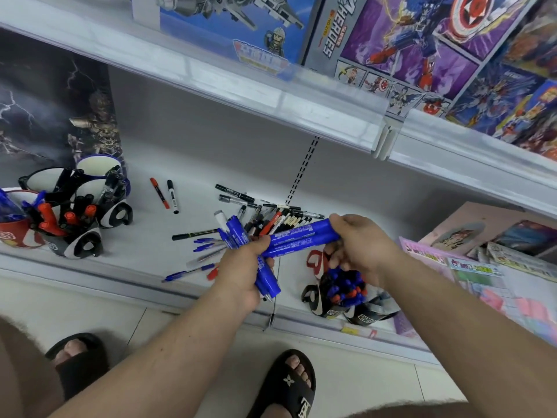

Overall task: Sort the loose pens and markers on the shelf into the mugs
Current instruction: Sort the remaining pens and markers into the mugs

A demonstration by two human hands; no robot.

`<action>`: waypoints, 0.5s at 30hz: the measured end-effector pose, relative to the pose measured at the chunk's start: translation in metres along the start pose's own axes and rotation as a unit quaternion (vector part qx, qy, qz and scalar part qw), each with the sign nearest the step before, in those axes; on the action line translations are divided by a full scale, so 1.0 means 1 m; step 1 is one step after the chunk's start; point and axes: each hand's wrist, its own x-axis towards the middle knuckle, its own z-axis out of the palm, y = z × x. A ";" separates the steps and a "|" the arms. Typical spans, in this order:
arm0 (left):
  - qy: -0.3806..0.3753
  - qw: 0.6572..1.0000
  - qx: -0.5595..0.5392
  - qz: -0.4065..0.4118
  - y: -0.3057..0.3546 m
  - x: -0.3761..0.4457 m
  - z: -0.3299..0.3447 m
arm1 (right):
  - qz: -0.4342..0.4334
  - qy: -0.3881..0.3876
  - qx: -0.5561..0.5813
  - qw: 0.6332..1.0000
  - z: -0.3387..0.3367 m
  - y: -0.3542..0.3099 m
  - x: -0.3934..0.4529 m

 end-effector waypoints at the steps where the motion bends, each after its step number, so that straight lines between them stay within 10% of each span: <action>1: -0.001 1.000 -0.004 0.000 -0.003 0.000 0.007 | -0.014 0.028 -0.028 0.999 -0.003 0.001 0.003; 9: -0.032 0.992 0.116 0.034 -0.013 0.027 0.056 | 0.030 0.103 0.092 0.990 -0.049 0.005 0.046; 15: -0.012 0.988 0.148 0.027 -0.014 0.067 0.061 | -0.044 0.293 -0.160 0.942 -0.120 0.024 0.096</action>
